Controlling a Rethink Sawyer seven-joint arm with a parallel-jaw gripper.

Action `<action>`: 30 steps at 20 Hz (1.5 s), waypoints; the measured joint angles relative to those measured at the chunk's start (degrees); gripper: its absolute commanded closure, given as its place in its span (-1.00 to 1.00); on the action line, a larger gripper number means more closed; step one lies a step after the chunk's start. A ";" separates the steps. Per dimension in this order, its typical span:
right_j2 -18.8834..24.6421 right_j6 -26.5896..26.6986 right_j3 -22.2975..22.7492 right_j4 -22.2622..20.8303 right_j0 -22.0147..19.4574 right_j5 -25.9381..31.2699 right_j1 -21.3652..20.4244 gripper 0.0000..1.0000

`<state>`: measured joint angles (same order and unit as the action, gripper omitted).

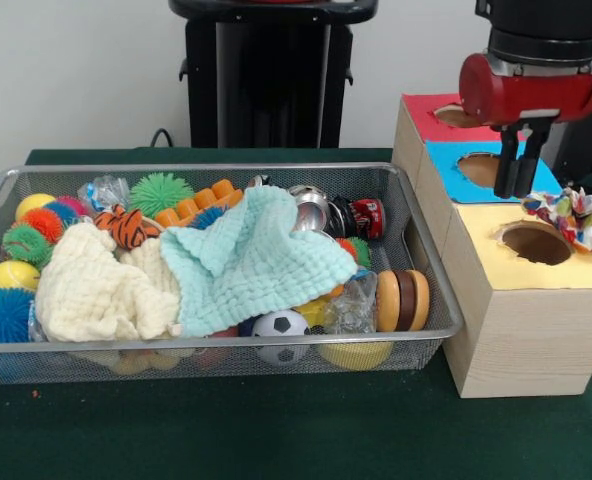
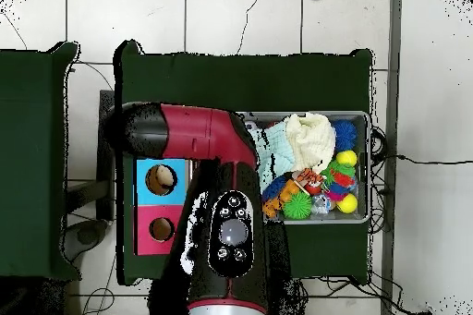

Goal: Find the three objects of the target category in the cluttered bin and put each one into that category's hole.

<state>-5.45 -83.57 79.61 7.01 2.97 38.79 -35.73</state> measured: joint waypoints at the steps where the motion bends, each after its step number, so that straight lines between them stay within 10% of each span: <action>1: 0.09 0.00 0.00 0.14 -0.12 0.50 -0.12 1.00; 15: 0.76 -0.18 -0.26 4.54 2.66 28.39 -1.53 1.00; 30: 0.73 -10.76 -0.12 15.96 10.25 6.81 0.65 1.00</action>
<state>-4.72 -94.33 79.50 22.97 13.21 45.60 -35.08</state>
